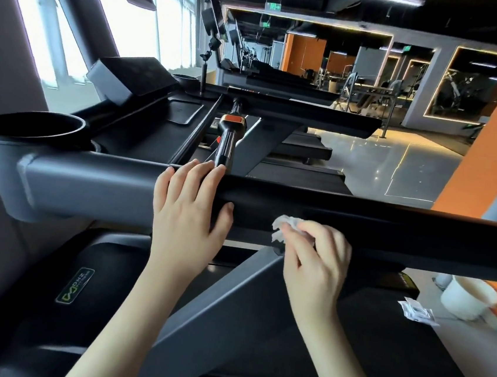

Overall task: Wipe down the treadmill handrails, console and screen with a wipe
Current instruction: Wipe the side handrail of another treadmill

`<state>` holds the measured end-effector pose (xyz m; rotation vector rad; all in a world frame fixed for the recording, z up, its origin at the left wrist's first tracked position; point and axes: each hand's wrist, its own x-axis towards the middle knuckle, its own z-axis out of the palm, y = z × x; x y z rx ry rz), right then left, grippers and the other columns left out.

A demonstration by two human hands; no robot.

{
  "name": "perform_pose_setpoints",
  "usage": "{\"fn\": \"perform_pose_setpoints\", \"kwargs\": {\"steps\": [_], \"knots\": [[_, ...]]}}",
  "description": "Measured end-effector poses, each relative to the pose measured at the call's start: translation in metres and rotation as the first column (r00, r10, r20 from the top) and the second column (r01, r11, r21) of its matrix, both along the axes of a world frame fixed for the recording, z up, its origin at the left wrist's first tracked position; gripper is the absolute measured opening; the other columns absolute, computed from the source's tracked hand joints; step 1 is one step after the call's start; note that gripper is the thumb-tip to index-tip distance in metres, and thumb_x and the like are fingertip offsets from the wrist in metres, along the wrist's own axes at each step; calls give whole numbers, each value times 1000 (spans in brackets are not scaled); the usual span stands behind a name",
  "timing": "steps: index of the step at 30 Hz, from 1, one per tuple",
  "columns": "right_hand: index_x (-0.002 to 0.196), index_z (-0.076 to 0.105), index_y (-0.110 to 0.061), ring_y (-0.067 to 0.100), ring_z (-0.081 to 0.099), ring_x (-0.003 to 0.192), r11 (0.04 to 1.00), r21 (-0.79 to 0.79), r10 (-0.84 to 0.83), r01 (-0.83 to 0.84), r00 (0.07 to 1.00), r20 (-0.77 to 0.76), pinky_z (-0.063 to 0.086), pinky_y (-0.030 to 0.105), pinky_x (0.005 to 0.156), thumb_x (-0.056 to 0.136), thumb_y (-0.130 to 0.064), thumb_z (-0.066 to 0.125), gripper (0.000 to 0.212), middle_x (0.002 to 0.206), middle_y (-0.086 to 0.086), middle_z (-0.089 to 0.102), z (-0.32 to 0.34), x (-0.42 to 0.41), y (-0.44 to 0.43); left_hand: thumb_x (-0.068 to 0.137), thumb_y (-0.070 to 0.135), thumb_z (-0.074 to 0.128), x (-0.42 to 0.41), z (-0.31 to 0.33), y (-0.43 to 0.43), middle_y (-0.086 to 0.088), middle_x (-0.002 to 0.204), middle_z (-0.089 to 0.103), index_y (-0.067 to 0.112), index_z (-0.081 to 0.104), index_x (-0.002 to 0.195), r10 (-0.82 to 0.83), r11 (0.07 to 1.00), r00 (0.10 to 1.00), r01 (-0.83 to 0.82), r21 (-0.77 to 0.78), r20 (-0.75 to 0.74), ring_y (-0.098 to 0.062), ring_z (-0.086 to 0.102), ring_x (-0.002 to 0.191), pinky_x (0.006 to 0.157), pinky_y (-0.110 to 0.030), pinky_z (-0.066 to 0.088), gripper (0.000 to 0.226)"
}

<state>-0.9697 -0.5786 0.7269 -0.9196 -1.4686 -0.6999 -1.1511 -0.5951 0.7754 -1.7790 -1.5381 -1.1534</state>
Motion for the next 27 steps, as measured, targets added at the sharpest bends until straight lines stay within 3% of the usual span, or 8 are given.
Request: {"fn": "perform_pose_setpoints", "kwargs": {"steps": [5,10,15,19,21,24,27], "knots": [[85,76,-8,18,57,89,993,-62,107,-98,982,156,48,32,77,96,-2,50,29,91,2,70,-14,-4,-4,87,33,48,1,-1,0,-9,129,58,6,58,128,-1,1000,1000,1,9,8,-31,48,125,113,-40,17,50],[83,76,-5,19,61,86,996,-25,90,-90,996,-17,53,35,75,83,9,65,17,92,1,67,-16,-4,-2,87,33,47,2,-1,0,-9,129,57,6,57,128,0,1000,1000,-1,10,14,-30,47,126,113,-40,17,50],[91,74,-4,21,57,87,989,-73,136,-127,980,144,51,35,78,87,4,59,18,88,5,69,-18,-15,-4,87,33,47,1,-2,0,-9,129,57,6,57,128,0,1000,1000,0,15,5,-30,47,126,113,-41,18,50],[104,66,-17,17,55,83,990,-14,137,-137,990,-28,50,30,77,88,5,60,27,95,-6,57,0,-14,-7,87,33,47,2,-2,1,-10,129,58,6,57,128,1,1000,1000,-1,20,7,-31,47,126,113,-41,18,50],[107,62,-21,16,53,82,988,8,154,-154,988,-31,49,29,76,93,1,57,27,97,-9,51,3,-20,-10,87,33,47,2,-2,0,-9,129,58,6,57,128,3,1000,1000,-3,19,8,-31,47,126,113,-41,18,49],[102,73,-15,16,53,79,985,14,174,-174,985,-3,47,32,72,96,-3,55,23,94,-9,51,16,-18,-8,88,33,47,1,-2,0,-9,129,58,6,57,128,4,1000,1000,-4,10,-4,-31,48,126,113,-41,19,49],[93,77,-13,24,54,74,990,-43,130,-136,984,-123,47,35,70,98,-9,48,29,85,-1,58,54,-14,10,88,33,47,1,-2,0,-9,129,58,6,58,128,9,1000,1000,-9,7,-4,-30,48,126,113,-41,19,49]]}}
